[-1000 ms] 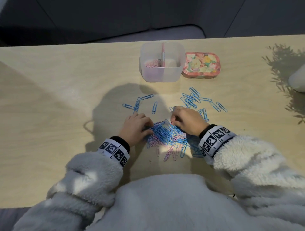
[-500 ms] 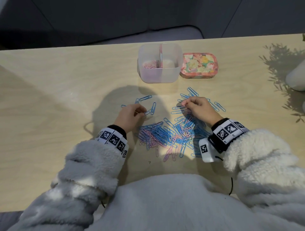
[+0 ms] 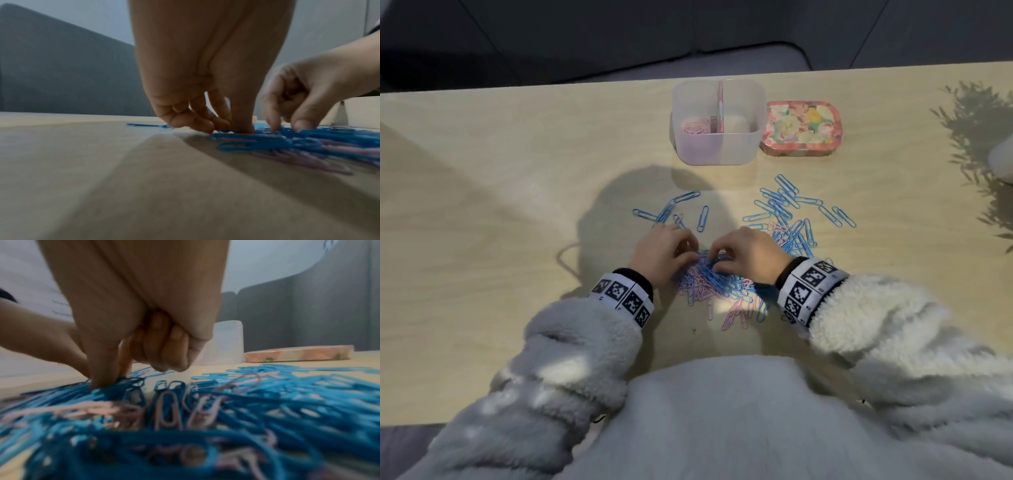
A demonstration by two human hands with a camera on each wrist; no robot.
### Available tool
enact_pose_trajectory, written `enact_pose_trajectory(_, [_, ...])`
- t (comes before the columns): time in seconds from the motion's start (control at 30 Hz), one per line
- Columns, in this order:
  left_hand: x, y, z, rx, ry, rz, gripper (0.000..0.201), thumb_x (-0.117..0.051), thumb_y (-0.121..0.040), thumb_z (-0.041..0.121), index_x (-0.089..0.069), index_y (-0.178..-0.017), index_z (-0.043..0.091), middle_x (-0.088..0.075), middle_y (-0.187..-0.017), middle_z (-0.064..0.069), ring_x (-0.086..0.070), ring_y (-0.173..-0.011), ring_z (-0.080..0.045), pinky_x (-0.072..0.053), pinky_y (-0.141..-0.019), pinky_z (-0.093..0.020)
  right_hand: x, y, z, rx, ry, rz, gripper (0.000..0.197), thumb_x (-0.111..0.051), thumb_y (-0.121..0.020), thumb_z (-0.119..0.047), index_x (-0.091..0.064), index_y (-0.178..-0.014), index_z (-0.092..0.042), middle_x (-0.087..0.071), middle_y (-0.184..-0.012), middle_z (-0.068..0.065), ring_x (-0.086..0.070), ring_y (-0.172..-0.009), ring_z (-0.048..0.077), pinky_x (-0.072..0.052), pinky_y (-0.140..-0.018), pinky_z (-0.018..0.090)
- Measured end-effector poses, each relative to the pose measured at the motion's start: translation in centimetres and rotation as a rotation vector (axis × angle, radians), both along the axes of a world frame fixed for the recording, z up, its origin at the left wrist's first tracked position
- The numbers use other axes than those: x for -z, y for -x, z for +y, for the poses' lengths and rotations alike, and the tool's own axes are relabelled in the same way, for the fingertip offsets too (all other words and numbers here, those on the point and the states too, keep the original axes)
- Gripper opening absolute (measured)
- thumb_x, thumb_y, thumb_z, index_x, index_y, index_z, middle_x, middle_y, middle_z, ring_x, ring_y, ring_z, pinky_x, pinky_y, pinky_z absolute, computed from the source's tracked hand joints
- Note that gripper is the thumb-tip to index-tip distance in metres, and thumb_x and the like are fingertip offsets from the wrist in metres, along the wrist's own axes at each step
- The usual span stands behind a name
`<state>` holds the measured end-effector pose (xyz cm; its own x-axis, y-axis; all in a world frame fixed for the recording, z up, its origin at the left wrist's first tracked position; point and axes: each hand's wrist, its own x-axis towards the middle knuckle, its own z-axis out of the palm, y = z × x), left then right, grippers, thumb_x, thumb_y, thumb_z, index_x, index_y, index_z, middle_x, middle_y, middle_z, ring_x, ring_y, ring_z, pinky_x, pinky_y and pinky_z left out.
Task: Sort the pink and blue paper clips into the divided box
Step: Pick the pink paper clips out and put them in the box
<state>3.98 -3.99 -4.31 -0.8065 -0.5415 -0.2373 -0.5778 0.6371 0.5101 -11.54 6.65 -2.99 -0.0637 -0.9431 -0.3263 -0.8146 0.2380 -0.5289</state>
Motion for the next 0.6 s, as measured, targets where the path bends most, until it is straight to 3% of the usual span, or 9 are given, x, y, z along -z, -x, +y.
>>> enact_pose_trajectory(0.07, [0.1,0.1,-0.3,-0.060,0.000,0.021,0.012,-0.064,-0.083,0.024,-0.065,-0.089,0.014,-0.062,-0.092,-0.006,-0.056,-0.091,-0.024,-0.042,-0.077,-0.034,0.1,0.5,0.7,-0.008,-0.002,0.040,0.014,-0.065,-0.080,-0.029,-0.070,-0.093,-0.025,-0.050,-0.071,-0.010,-0.059,-0.082,0.022,-0.034,-0.066,0.026])
enact_pose_trajectory(0.2, [0.2,-0.1,-1.2,-0.156,0.051,0.048,0.009,-0.058,-0.087,0.021,-0.064,-0.089,0.014,-0.059,-0.092,-0.004,-0.054,-0.092,-0.024,-0.041,-0.075,-0.033,-0.7,2.9,2.1,0.105,-0.037,0.098,0.009,-0.061,-0.081,-0.024,-0.068,-0.085,-0.022,-0.069,-0.083,0.000,-0.064,-0.089,0.026,-0.044,-0.071,0.029])
enact_pose_trajectory(0.3, [0.3,-0.5,-1.4,-0.192,0.051,0.075,0.012,-0.054,-0.090,0.021,-0.064,-0.092,0.016,-0.049,-0.088,0.003,-0.053,-0.092,-0.023,-0.042,-0.075,-0.035,-1.4,3.7,2.0,0.235,-0.015,0.145,0.018,-0.060,-0.081,-0.025,-0.069,-0.097,-0.024,-0.072,-0.093,0.004,-0.062,-0.098,0.028,-0.045,-0.080,0.033])
enact_pose_trajectory(0.37, [0.3,-0.8,-1.4,-0.231,0.083,0.075,0.013,-0.053,-0.090,0.023,-0.064,-0.094,0.017,-0.052,-0.090,-0.001,-0.053,-0.092,-0.024,-0.043,-0.075,-0.036,-1.5,3.1,1.3,0.254,0.031,0.162,0.021,-0.057,-0.084,-0.025,-0.068,-0.102,-0.025,-0.070,-0.093,0.006,-0.061,-0.099,0.029,-0.043,-0.077,0.032])
enact_pose_trajectory(0.53, [-0.1,-1.0,-2.3,-0.461,0.134,0.070,0.015,-0.053,-0.089,0.026,-0.061,-0.098,0.017,-0.056,-0.098,-0.003,-0.055,-0.093,-0.023,-0.042,-0.076,-0.034,0.0,0.6,-0.4,0.154,0.005,0.054,0.017,-0.063,-0.079,-0.029,-0.066,-0.094,-0.022,-0.065,-0.082,0.004,-0.060,-0.091,0.029,-0.031,-0.066,0.028])
enact_pose_trajectory(0.6, [-0.2,-0.8,-2.9,-0.497,0.111,0.065,0.017,-0.055,-0.088,0.027,-0.061,-0.100,0.017,-0.058,-0.099,-0.002,-0.057,-0.091,-0.022,-0.042,-0.075,-0.031,0.6,0.4,-0.9,0.163,-0.024,0.032,0.012,-0.064,-0.078,-0.028,-0.063,-0.087,-0.021,-0.064,-0.081,0.004,-0.060,-0.089,0.030,-0.035,-0.067,0.030])
